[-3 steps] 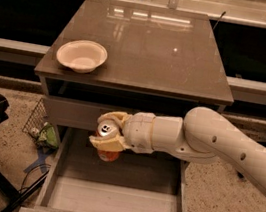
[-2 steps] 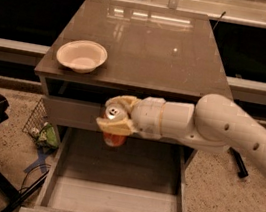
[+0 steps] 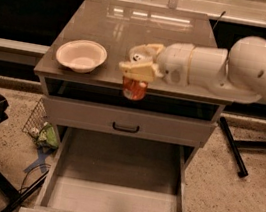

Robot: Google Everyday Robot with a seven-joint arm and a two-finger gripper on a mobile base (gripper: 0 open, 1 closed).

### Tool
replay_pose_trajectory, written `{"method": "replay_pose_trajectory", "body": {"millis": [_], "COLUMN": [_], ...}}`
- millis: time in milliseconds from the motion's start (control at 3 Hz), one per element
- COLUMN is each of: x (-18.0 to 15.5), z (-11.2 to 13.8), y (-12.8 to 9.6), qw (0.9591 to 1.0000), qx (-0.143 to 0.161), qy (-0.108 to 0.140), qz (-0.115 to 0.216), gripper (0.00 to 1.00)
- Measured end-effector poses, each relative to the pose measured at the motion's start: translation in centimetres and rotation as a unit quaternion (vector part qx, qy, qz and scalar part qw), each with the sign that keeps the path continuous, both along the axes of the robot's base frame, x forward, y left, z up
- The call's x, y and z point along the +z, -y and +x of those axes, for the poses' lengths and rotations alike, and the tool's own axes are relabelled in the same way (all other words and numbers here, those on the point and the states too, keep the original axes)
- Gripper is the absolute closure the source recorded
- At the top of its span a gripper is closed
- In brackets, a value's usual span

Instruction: Pick coke can from middle drawer and place on counter

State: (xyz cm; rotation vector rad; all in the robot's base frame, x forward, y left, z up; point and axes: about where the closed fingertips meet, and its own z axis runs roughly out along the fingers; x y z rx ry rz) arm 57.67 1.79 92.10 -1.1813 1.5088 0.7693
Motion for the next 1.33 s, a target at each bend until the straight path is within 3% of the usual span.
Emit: {"method": "replay_pose_trajectory", "body": {"millis": [333,667,1000,1333], "x": [5.6,7.3,5.5,3.9], "z": [5.5,10.1,16.4,22.2], "y": [1.0,-0.3,-2.8,-4.2], "qw": [0.9996,0.9989,0.9979,0.9976], "qx": [-0.013,-0.005,-0.003,-0.023], "qy": [0.011,0.026,0.032,0.038], "qz": [-0.023,-0.038,-0.055,-0.053], "gripper": [1.0,1.0,1.0,1.0]}}
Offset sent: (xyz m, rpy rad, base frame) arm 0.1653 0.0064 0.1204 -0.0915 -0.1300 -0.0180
